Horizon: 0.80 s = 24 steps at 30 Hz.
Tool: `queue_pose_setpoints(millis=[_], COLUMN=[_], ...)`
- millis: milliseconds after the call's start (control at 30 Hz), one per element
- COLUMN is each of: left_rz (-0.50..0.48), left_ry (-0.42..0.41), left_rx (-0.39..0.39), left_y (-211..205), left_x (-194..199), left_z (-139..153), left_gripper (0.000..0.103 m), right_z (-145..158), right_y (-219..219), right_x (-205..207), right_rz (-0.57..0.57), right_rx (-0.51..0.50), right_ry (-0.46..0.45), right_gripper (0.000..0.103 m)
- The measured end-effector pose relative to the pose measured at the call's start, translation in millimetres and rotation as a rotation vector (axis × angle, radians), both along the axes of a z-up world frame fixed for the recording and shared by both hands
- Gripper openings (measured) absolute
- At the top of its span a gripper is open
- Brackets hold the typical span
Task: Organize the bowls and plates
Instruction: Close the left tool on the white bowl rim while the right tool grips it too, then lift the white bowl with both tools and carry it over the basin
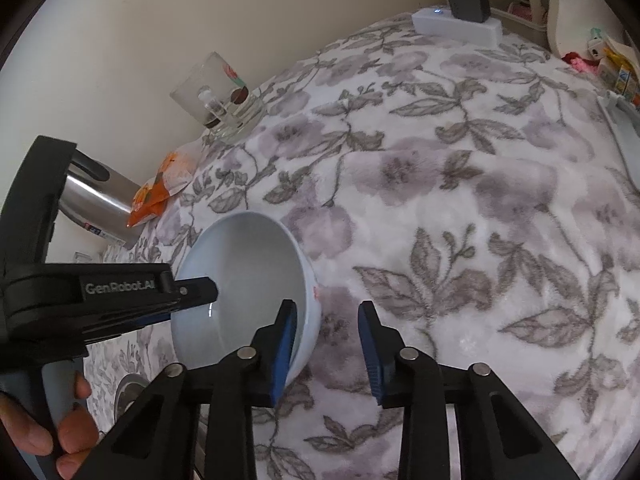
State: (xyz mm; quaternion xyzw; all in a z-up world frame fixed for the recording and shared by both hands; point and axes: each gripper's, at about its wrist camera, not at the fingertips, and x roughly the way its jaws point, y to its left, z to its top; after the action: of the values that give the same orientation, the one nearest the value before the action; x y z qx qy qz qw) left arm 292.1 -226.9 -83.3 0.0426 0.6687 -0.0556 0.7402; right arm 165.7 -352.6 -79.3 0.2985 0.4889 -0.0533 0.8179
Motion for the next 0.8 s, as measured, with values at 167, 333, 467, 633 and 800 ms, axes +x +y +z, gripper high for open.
queue_pose_setpoints(millis=[167, 333, 467, 633, 800], left_rz=[-0.035, -0.039, -0.036, -0.055, -0.064], left_ry=[0.018, 0.015, 0.020, 0.011, -0.008], left_rx=[-0.005, -0.004, -0.021, -0.036, -0.058], left_y=[-7.6, -10.4, -9.8, -10.6, -11.6], left_x=[-1.4, -1.4, -1.2, -7.3, -15.0], left_z=[-9.5, -9.9, -8.5, 6.7, 23.4], left_gripper=[0.024, 0.021, 0.021, 0.021, 0.021], right_z=[-3.1, -0.6, 1.5, 12.3, 29.5], right_y=[2.8, 6.7, 3.8, -0.7, 0.1], right_x=[4.7, 6.1, 3.8, -1.6, -8.5], right_rz=[0.018, 0.037, 0.032, 0.023, 0.030], right_rx=[0.019, 0.003, 0.012, 0.000, -0.038], right_ry=[-0.006, -0.007, -0.008, -0.022, -0.041], right_gripper=[0.020, 0.016, 0.016, 0.016, 0.016])
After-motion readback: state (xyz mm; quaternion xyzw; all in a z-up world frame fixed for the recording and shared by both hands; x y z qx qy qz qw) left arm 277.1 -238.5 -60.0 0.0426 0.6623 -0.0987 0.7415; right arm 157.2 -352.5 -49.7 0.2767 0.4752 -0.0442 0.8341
